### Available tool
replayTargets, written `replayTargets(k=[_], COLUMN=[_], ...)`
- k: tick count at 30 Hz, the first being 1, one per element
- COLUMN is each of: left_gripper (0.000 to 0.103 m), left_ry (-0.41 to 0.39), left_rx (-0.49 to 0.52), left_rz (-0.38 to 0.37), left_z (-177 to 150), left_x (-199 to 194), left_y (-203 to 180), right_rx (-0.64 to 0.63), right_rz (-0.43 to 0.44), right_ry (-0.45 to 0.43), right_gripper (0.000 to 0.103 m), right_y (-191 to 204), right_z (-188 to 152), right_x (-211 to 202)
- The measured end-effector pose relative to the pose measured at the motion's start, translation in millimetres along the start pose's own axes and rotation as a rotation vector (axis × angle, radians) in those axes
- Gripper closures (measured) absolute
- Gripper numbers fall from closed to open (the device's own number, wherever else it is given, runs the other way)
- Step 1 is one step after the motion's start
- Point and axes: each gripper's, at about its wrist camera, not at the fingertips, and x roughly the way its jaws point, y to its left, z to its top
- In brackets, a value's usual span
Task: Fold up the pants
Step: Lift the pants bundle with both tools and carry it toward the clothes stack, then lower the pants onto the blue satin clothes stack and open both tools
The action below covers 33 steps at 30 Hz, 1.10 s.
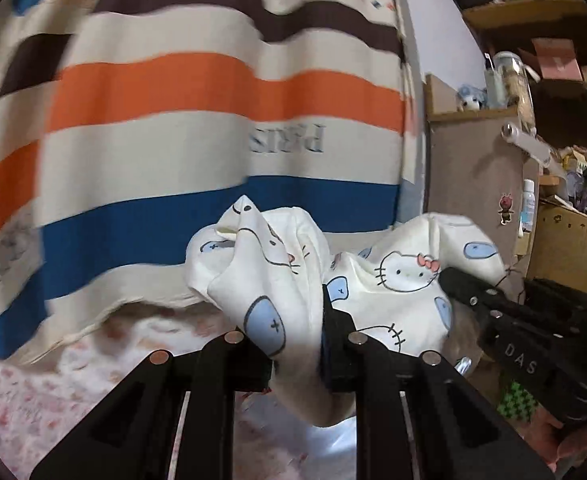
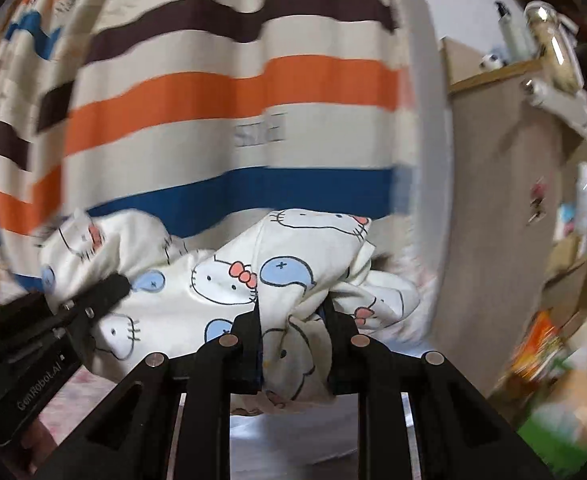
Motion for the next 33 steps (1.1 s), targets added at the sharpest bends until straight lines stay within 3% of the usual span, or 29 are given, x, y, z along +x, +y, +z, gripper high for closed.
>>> replayTargets(k=[3,9,13,16,18,19,20,21,22,23,24,26,33], left_gripper=[0.086,0.085,0.079,0.067,0.040,0.033,0.022,0.014,0.008,0.001,0.001,0.001,0.001], left_ry=[0.060,0.202,0.242,0.239,0.213,0.201,0.195,0.198,0.206,0.208,0.200,0.185,0.101], left_rx=[-0.026,0.041,0.060,0.069,0.105,0.112,0.111,0.102,0.092,0.085,0.084,0.092,0.056], left_rz=[-0.034,-0.052,-0.034,-0.023,0.018,0.032,0.043,0.045,0.048,0.057,0.065,0.078,0.056], left_z=[-3.5,-45.6,-69.4,-77.1,-77.9,-77.9,-77.3,-77.0,-75.7,-75.2,-75.2,-75.2,-64.6], left_x=[28.6,78.9,93.1,95.5,93.0,90.7,88.0,86.7,88.4,88.3,86.3,79.6,34.7], left_y=[-12.6,-32.5,-32.8,-29.7,-30.4,-27.8,-23.3,-18.5,-15.5,-10.4,-4.7,5.0,39.7], right_rx=[0.010,0.022,0.039,0.022,-0.029,-0.040,-0.039,-0.029,-0.026,-0.033,-0.059,-0.098,0.080], right_rz=[-0.041,-0.085,-0.083,-0.104,-0.135,-0.154,-0.169,-0.188,-0.205,-0.218,-0.220,-0.241,-0.164], right_ry=[-0.004,0.097,0.153,0.179,0.196,0.199,0.197,0.188,0.175,0.157,0.138,0.128,0.048], right_gripper=[0.081,0.081,0.081,0.081,0.077,0.075,0.067,0.052,0.042,0.022,0.009,0.007,0.000], right_y=[-26.2,-53.7,-67.5,-68.4,-63.5,-63.4,-65.1,-68.6,-70.9,-72.3,-73.0,-78.0,-91.7], right_z=[-1.9,-39.7,-63.5,-76.9,-84.6,-86.9,-89.2,-90.5,-89.7,-89.4,-89.0,-87.7,-67.7], right_x=[16.6,59.8,75.0,85.7,93.1,96.3,96.5,97.0,97.1,98.1,99.1,100.7,66.3])
